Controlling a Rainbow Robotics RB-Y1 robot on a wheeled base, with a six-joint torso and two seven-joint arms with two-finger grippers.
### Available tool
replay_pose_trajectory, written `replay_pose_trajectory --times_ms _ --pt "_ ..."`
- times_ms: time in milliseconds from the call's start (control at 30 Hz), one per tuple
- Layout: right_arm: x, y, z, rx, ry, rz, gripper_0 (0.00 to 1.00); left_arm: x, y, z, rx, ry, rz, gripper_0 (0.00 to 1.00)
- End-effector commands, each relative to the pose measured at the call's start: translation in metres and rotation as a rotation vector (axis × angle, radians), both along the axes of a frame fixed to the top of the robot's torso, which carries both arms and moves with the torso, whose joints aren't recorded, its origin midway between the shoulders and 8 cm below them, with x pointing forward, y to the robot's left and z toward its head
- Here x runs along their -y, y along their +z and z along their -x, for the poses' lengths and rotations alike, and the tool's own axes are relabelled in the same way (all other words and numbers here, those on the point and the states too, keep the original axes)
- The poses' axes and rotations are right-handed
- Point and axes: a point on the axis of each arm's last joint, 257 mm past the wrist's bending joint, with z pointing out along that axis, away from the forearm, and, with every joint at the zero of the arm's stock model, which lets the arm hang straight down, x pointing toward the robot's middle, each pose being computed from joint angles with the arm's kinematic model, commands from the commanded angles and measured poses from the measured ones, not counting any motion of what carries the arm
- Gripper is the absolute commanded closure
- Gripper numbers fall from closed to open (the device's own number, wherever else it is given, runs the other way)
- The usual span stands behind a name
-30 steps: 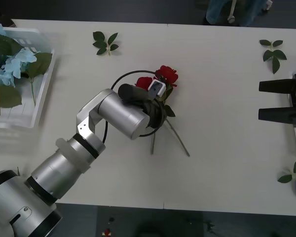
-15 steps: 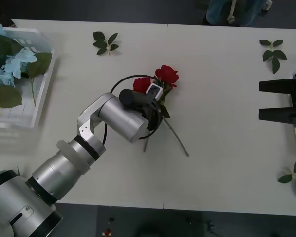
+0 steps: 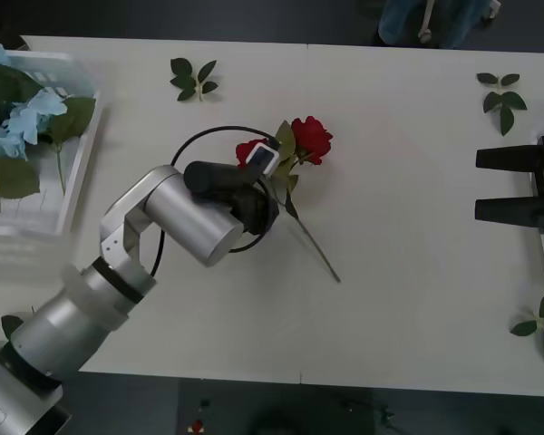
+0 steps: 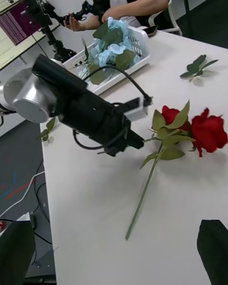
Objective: Put the red flowers into the right box and the blue flowers into the left box
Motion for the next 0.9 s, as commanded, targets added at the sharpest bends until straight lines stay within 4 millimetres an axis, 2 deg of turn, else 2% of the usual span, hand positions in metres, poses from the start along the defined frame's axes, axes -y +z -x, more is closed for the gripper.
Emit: replay_pose_trajectory --times_ms 33,167,367,500,667,767,800,867,900 --pt "-0.007 0.014 -0.001 0.019 0.005 -0.032 0.00 -0.040 0.010 0.019 0.002 0.011 0.017 1.00" --pt "-0.007 0.014 -0.001 0.019 0.005 -0.032 0.00 -0.067 0.011 0.039 -0.001 0.009 0.025 1.00" --pt "-0.007 0.014 -0.001 0.019 0.005 -0.032 0.00 -0.123 0.007 0.069 0.015 0.080 0.016 1.00" --pt "-0.007 0.014 -0.001 0.019 0.005 -0.032 0.00 -0.151 0.005 0.088 0.026 0.129 0.009 1.00" --pt "-0.007 0.014 -0.001 0.019 0.005 -0.032 0.00 -0.188 0.000 0.099 0.082 0.189 -0.046 1.00" --pt "-0.007 0.014 -0.001 0.019 0.005 -0.032 0.00 -0.200 0.000 0.100 0.128 0.202 -0.079 0.98" --pt "-0.007 0.014 -0.001 0.019 0.005 -0.032 0.00 -0.200 -0.001 0.101 0.129 0.204 -0.080 0.94" --pt "-0.007 0.014 -0.001 0.019 0.005 -0.032 0.00 -0.201 -0.001 0.100 0.133 0.206 -0.083 0.44" --pt "-0.007 0.014 -0.001 0.019 0.005 -0.032 0.00 -0.200 0.000 0.100 0.134 0.206 -0.083 0.37"
